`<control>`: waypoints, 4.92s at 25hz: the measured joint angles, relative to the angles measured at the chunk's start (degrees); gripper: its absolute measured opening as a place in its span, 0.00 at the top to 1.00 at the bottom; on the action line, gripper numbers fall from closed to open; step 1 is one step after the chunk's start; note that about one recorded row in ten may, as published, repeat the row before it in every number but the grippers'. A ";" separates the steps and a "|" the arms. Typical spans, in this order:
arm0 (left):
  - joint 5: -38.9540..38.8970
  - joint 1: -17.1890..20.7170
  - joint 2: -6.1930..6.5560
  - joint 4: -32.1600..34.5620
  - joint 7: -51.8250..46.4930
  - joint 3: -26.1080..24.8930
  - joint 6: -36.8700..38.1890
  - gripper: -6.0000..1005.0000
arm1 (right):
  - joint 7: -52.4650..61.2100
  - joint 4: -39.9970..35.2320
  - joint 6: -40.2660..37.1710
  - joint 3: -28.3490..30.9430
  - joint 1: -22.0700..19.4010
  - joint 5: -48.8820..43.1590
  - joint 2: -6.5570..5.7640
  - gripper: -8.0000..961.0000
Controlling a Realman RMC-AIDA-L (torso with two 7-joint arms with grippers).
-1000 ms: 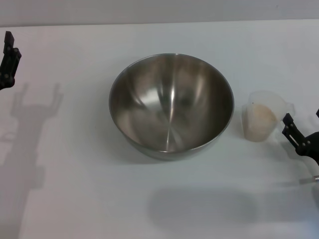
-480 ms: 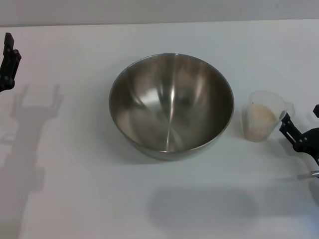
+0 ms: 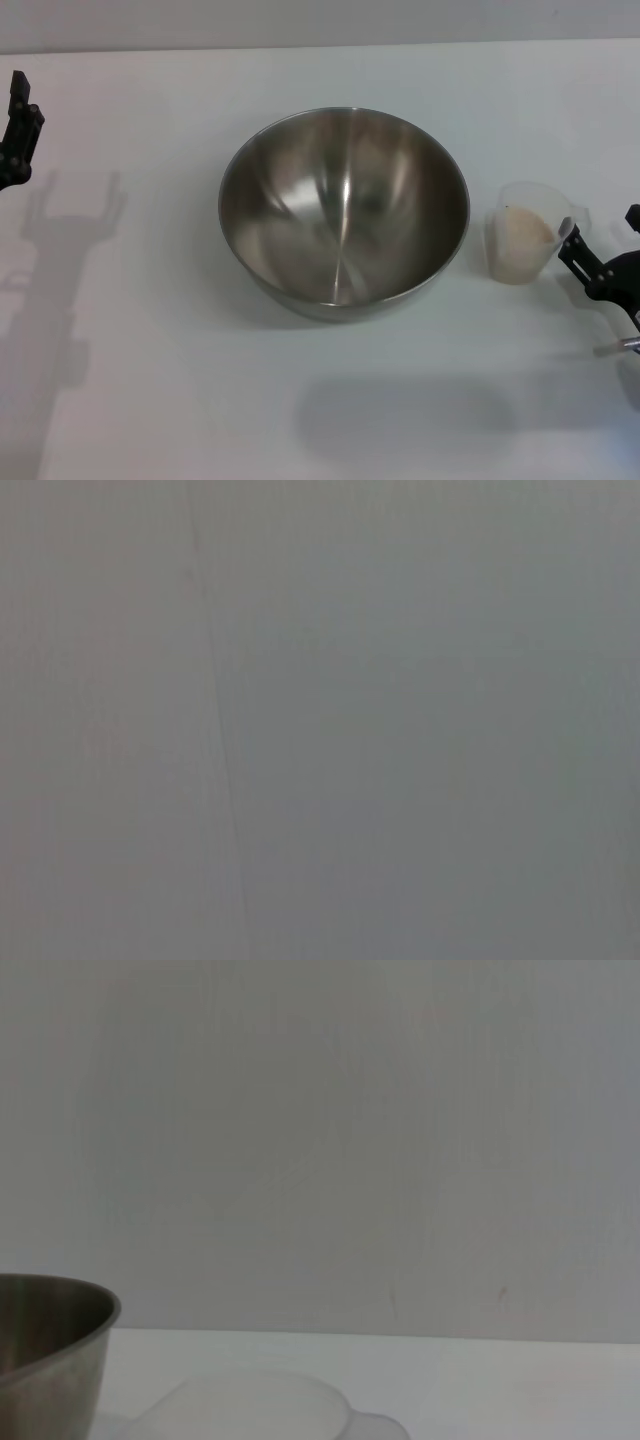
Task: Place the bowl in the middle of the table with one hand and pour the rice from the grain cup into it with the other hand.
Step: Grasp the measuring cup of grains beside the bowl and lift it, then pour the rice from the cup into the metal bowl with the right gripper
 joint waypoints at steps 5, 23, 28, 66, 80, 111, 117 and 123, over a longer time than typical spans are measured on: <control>-0.11 0.00 0.00 0.00 -0.38 0.10 0.00 0.21 | 0.01 0.06 0.00 0.21 0.15 0.04 0.06 0.13; -0.13 0.14 0.00 0.50 -0.37 0.10 -0.02 0.21 | 0.25 0.54 2.53 1.46 1.53 0.09 0.18 0.20; -0.13 0.13 0.00 0.58 -0.37 0.24 -0.09 0.21 | 0.38 0.66 2.14 1.53 1.51 0.09 0.18 0.49; -0.13 -0.30 0.00 0.68 -0.37 0.54 -0.24 0.21 | 0.06 1.56 -0.58 0.65 0.61 -0.45 0.16 0.64; -0.13 -0.30 0.00 0.93 -0.37 0.54 -0.23 0.21 | -0.38 1.56 -0.73 0.63 0.78 -0.40 0.16 0.91; -0.13 0.65 0.00 1.40 -0.37 1.64 -0.31 0.21 | -42.78 9.15 -19.42 2.07 11.00 -0.52 -0.10 0.97; -0.13 0.10 -0.06 2.16 -0.49 1.63 -0.53 0.21 | -69.13 14.73 -15.20 -1.52 12.72 -1.68 0.11 0.97; -0.13 -0.09 -0.09 2.83 -2.19 1.60 -0.58 0.21 | -84.37 17.10 -13.29 -2.27 12.46 -5.01 0.23 0.97</control>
